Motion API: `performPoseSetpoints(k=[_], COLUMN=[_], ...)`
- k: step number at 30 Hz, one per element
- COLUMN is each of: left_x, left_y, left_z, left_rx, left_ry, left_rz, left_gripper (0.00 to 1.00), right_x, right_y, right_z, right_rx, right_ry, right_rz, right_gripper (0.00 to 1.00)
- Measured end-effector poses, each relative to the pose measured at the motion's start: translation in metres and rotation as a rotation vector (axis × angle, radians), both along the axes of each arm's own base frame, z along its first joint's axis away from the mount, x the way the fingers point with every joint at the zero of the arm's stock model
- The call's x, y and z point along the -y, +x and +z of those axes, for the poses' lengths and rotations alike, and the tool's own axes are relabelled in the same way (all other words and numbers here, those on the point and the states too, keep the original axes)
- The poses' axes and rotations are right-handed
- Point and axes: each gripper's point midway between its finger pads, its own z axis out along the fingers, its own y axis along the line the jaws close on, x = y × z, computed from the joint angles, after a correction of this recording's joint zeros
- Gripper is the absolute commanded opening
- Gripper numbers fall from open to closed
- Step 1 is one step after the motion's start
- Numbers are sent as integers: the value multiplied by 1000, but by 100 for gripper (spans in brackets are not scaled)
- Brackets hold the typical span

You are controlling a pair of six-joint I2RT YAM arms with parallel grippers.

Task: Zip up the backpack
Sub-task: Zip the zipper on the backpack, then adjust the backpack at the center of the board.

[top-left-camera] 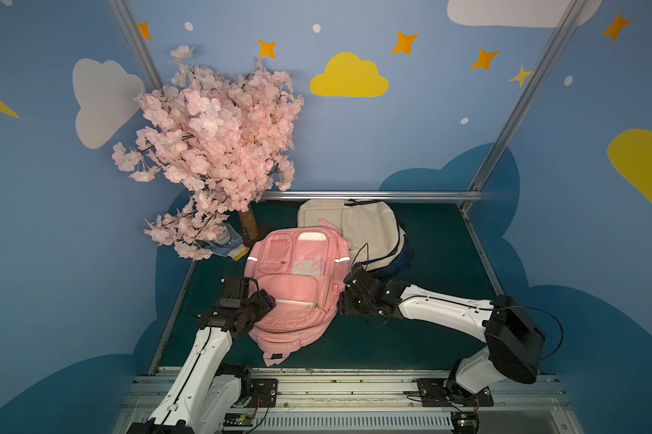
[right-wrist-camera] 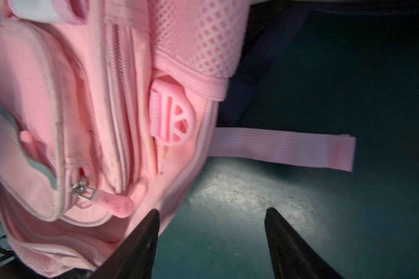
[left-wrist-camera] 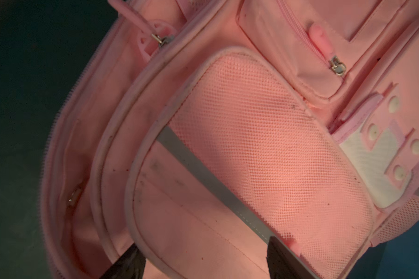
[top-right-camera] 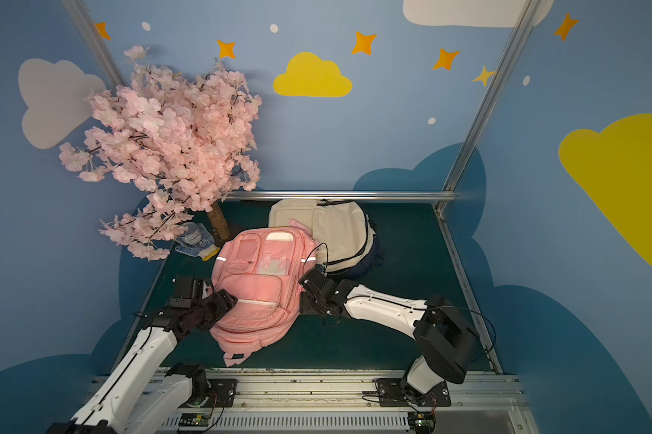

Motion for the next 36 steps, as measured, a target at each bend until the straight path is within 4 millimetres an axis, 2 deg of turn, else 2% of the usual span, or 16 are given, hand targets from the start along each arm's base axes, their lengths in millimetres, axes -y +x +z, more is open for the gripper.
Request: performPoseSetpoints(k=[4, 6, 10, 14, 16, 18, 24, 27, 29, 32, 34, 36], left_x=[4, 9, 21, 35, 45, 56, 95, 103, 103, 89, 75, 66], left_y=[-11, -15, -20, -24, -28, -33, -48, -43, -30, -7, 8, 24], left_z=[-16, -21, -28, -29, -28, -27, -9, 22, 53, 87, 90, 80], left_rx=[-10, -5, 7, 26, 33, 37, 43, 60, 117, 217, 245, 232], left_ry=[-15, -21, -35, -52, -68, -91, -198, -219, -212, -203, -201, -203], left_rz=[-16, -31, -62, -92, -114, -139, -223, -239, -232, -180, -125, -84], left_gripper=[72, 71, 69, 69, 68, 68, 68, 73, 76, 76, 74, 70], right_x=[-16, -21, -30, -22, -15, -8, 21, 47, 72, 109, 125, 138], right_y=[0, 0, 1, 6, 10, 15, 36, 50, 65, 84, 93, 97], right_z=[-1, -2, -11, -15, -10, 1, 69, 100, 115, 120, 117, 111], right_rx=[-20, -32, -73, -72, -54, -23, 157, 242, 281, 301, 294, 274], right_ry=[55, 77, 89, 57, 30, 0, -46, -45, -52, -93, -122, -148], right_rz=[20, 26, 47, 47, 47, 50, 48, 22, -16, -55, -60, -52], right_gripper=[71, 65, 37, 10, 2, 0, 0, 0, 0, 0, 0, 0])
